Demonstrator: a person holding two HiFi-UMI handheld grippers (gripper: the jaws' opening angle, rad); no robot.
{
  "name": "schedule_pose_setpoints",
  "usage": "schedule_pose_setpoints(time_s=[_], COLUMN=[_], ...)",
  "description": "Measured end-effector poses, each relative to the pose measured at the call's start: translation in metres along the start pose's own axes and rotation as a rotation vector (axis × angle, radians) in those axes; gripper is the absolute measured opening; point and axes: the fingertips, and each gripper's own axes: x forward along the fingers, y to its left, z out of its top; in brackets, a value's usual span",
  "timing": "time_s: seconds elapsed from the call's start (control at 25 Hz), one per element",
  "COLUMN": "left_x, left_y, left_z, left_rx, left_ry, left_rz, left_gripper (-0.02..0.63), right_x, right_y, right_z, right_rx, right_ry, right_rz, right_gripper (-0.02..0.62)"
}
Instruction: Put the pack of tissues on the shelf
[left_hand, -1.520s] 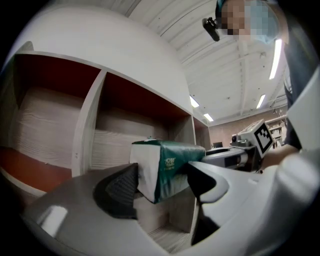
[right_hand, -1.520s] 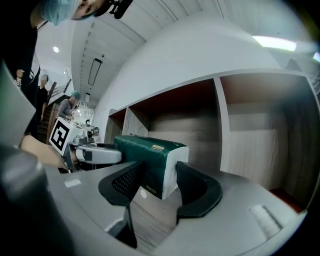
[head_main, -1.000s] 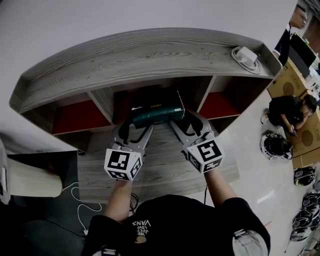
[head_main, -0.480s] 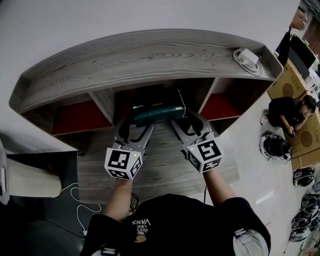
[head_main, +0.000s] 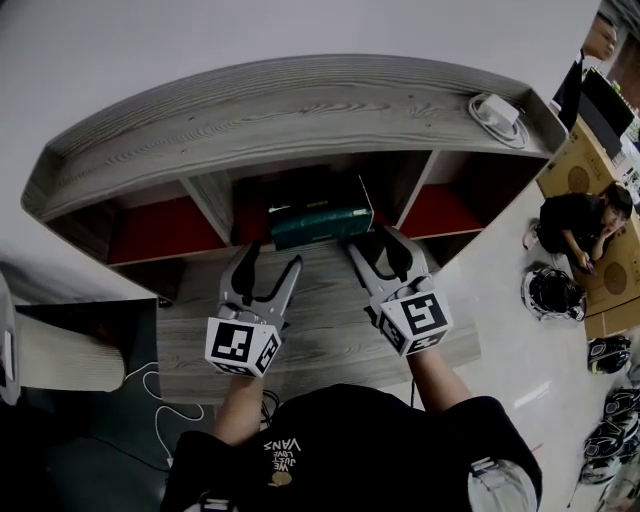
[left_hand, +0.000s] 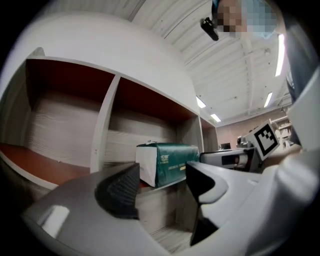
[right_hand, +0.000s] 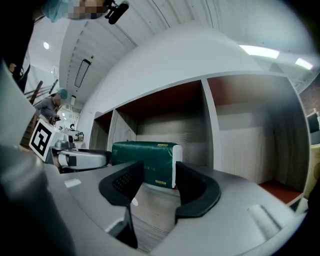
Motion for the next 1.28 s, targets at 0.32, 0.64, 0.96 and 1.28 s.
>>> schedule_pose_setpoints(time_s=[0.32,0.64,0.96,1.28], left_x=[-0.007,0.006,0.013,0.026], left_y=[-0.012,-0.015,-0.007,0.005], left_z=[-0.002,-0.004,-0.003,-0.004], left_rx=[0.024,0.031,0.037,0.028], left_ry=[0.007,0.031,0.044,0.056], left_rz=[0.001,-0.027,-0.026,-0.024], left_gripper=[0.142,0.052,0.052,0.052], right_x=[-0.002,0.003,0.011,0.025], right_y=[0.005,0.007,0.005,0.0], right_z=[-0.004,-0.007,-0.007,-0.006], right_rx=[0.015,0.014,0.015,0.023], right_ry=[-0.003,0.015,0.037,0.02], right_rz=[-0.01,-0.009,-0.018,-0.018], right_gripper=[0.046,0.004,0.004,0.004])
